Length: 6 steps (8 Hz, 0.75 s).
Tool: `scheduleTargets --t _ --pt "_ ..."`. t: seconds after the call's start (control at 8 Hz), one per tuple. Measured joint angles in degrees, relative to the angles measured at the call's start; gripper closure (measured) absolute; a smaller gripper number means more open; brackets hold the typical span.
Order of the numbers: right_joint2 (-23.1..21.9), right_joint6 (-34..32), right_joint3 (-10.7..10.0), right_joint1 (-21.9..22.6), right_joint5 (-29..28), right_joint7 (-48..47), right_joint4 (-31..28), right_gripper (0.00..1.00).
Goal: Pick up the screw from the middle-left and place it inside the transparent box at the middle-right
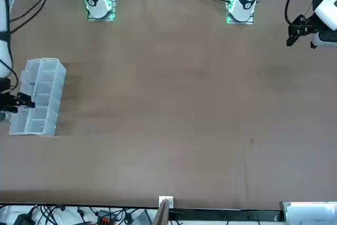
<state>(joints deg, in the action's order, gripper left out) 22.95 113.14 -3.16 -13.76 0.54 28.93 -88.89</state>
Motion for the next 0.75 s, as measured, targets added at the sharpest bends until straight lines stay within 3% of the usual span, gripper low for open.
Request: scheduleTargets --t 0.38,0.75 --pt "-7.66 -6.46 0.67 1.86 -4.51 -5.44 0.3 0.0" --pt "-14.63 -13.82 0.9 5.68 -4.81 -14.64 0.45 0.0"
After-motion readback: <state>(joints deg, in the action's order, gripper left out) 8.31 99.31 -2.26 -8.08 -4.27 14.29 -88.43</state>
